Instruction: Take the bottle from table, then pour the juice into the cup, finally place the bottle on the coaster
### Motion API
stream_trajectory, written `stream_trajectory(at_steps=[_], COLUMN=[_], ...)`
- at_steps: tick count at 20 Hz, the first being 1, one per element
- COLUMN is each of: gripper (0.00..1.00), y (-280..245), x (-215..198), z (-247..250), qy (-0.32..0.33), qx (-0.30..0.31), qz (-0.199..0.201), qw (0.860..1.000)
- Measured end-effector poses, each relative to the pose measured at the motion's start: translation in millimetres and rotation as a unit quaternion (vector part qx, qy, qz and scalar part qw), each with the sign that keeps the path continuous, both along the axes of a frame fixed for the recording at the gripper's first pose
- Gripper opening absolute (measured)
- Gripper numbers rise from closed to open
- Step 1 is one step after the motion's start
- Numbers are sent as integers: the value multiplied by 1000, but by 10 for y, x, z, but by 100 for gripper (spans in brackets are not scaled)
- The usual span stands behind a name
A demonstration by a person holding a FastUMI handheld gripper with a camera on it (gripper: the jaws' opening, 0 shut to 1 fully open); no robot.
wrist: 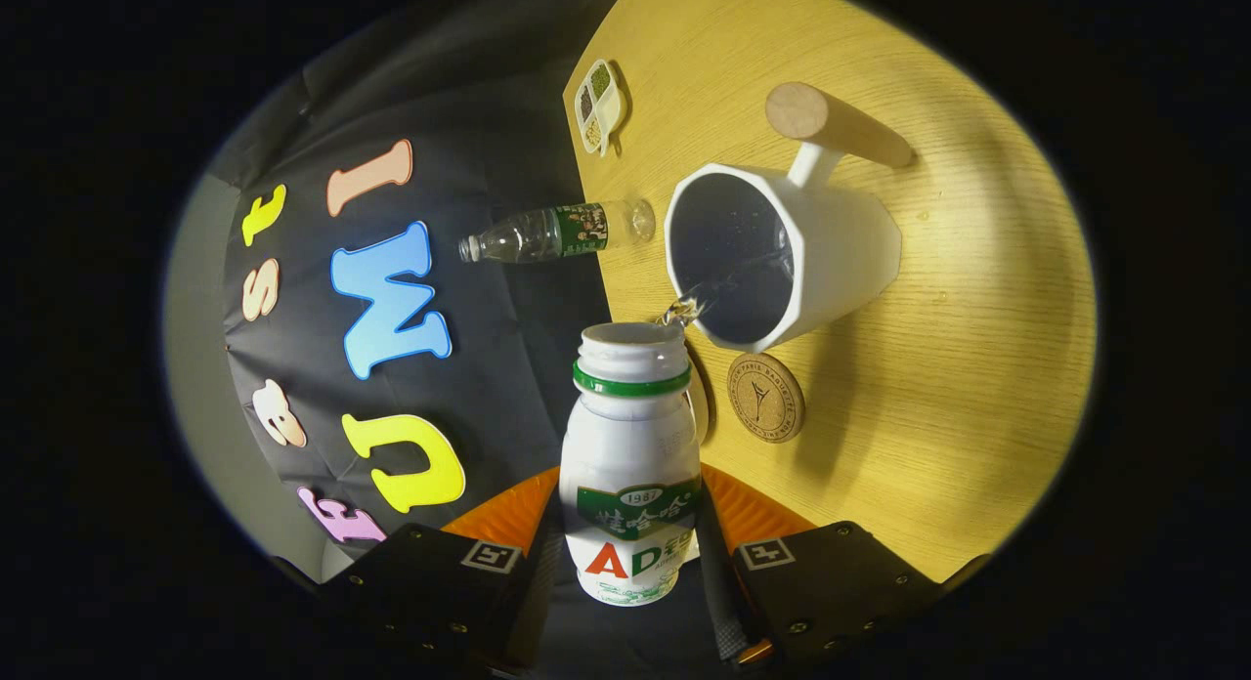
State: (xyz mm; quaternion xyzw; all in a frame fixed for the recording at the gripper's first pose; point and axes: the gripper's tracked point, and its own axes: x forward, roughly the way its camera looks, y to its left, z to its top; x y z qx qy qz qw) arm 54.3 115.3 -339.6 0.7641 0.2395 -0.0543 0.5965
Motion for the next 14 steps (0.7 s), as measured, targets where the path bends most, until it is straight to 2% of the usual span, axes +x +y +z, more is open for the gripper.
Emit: stream_trajectory(at_steps=[14], gripper=[66], y=[-140], x=[54], z=[39], qy=[0], qx=[14], qz=[-22], qw=[1000])
